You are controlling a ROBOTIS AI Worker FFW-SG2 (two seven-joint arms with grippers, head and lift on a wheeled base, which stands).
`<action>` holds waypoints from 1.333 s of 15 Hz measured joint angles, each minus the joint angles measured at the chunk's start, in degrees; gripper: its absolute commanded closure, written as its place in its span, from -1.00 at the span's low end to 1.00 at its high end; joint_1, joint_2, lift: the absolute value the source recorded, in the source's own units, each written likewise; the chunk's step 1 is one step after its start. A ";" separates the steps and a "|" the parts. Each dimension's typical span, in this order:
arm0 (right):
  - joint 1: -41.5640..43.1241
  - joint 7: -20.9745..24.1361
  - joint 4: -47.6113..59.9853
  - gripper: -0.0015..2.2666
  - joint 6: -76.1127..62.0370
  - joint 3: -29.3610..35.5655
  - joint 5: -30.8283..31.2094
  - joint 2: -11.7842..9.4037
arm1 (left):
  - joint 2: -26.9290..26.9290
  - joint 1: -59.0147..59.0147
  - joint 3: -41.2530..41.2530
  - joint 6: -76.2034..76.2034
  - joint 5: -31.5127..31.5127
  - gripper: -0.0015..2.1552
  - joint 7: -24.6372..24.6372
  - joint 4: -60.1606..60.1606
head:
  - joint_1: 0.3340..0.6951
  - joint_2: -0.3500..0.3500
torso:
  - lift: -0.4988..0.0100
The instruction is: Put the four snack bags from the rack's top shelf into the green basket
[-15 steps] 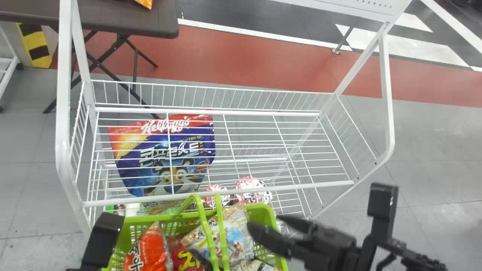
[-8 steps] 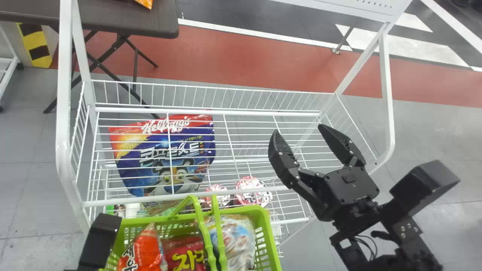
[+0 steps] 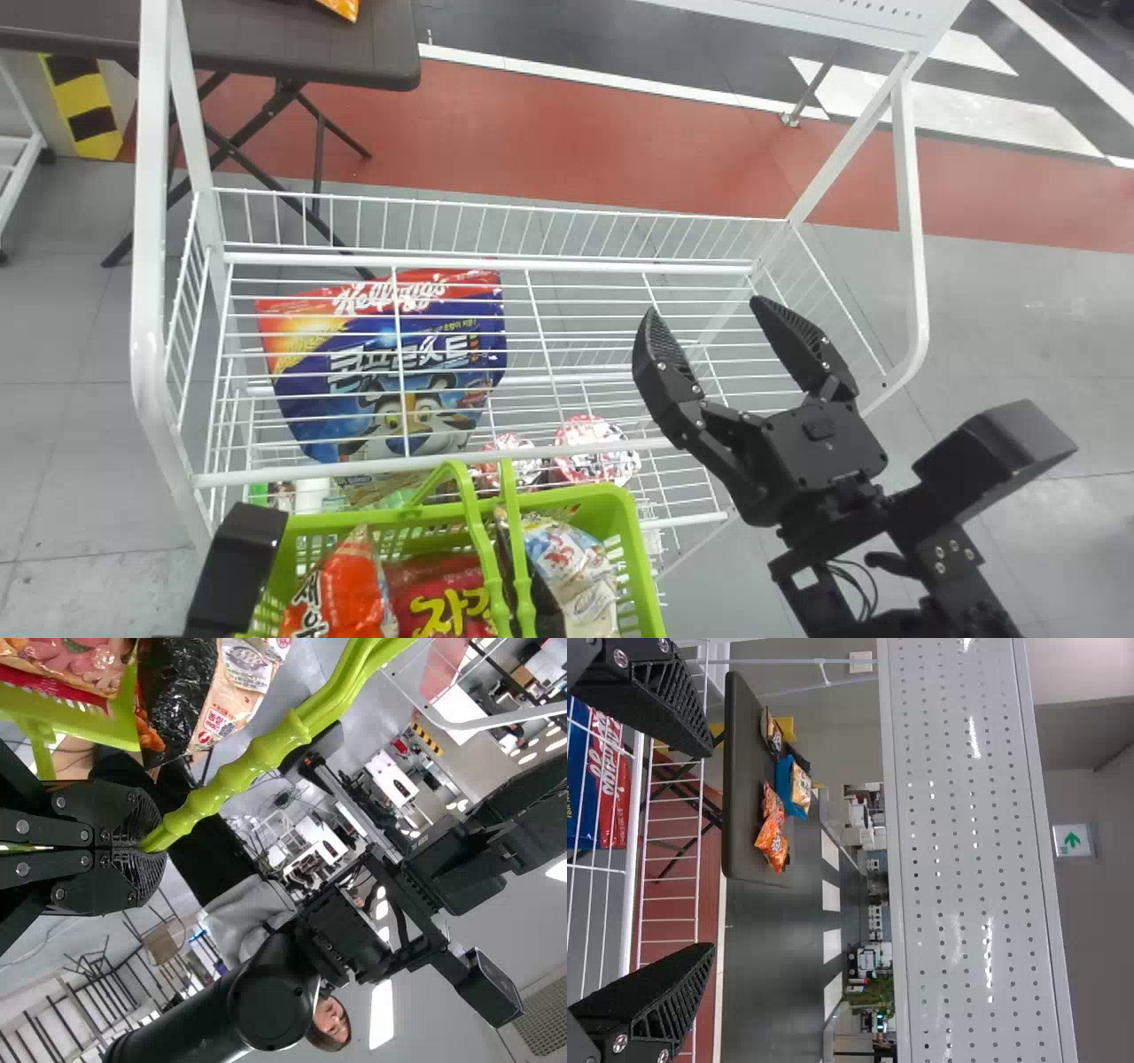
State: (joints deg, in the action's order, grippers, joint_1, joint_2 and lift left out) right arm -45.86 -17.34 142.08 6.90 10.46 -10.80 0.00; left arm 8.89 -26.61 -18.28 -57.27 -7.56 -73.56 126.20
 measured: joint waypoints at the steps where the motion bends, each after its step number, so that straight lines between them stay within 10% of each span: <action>1: -0.01 0.00 0.14 -0.97 0.06 0.00 -0.08 0.00 | 0.04 -0.07 0.03 0.00 0.00 0.54 0.00 0.06 | 1.00 -1.00 | 0.96; 20: -0.46 -0.10 0.92 -0.97 0.97 0.92 -1.51 0.00 | 0.07 -0.37 0.26 0.00 0.00 0.54 -0.09 0.36 | 1.00 -1.00 | 0.96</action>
State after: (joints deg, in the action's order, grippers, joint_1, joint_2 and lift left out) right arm -46.32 -17.45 143.00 7.87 11.38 -12.31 0.00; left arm 8.96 -26.98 -18.02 -57.27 -7.56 -73.65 126.56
